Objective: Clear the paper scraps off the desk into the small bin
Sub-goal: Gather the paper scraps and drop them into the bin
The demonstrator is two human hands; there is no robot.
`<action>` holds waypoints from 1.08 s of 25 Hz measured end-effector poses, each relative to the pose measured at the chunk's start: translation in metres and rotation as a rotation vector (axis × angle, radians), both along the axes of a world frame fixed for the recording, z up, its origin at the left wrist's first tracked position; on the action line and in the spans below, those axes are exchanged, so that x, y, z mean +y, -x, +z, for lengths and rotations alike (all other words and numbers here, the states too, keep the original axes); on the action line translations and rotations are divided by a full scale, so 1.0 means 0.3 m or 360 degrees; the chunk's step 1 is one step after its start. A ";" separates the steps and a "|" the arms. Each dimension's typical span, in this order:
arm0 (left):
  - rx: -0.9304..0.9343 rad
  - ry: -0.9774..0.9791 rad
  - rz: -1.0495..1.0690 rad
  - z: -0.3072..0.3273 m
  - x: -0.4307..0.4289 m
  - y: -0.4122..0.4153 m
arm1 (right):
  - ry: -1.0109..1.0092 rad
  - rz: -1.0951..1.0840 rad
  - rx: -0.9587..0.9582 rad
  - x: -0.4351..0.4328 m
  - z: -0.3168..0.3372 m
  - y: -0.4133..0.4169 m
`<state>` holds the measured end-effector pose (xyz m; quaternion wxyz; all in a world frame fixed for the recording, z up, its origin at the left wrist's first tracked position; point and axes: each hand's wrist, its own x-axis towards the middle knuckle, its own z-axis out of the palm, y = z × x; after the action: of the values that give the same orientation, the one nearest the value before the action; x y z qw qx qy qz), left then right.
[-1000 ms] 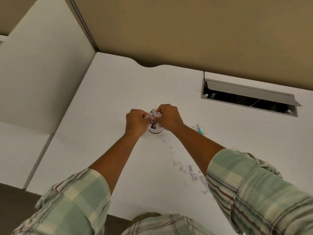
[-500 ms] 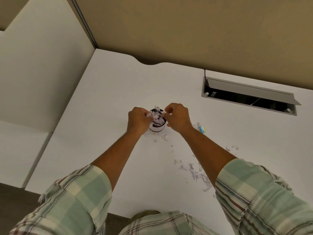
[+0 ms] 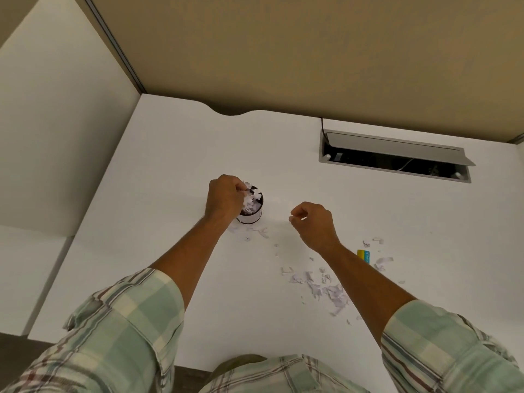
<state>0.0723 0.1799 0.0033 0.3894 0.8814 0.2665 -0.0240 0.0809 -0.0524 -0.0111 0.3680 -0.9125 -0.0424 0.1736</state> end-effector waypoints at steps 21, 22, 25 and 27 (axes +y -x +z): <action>0.0102 -0.1203 -0.0864 -0.151 -0.103 0.182 | 0.0198 0.0120 0.0180 -0.205 -0.081 0.161; 0.0101 -0.1260 -0.0870 -0.158 -0.100 0.189 | 0.0206 0.0119 0.0183 -0.213 -0.082 0.165; 0.0143 -0.1298 -0.0887 -0.173 -0.108 0.209 | 0.0226 0.0114 0.0195 -0.242 -0.079 0.176; 0.0189 -0.1304 -0.0926 -0.180 -0.113 0.207 | 0.0245 0.0114 0.0181 -0.265 -0.081 0.185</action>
<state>0.0103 0.1460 -0.0505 -0.0272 0.9966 0.0191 -0.0749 0.0253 -0.1319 -0.0354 0.2921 -0.9247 -0.0407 0.2409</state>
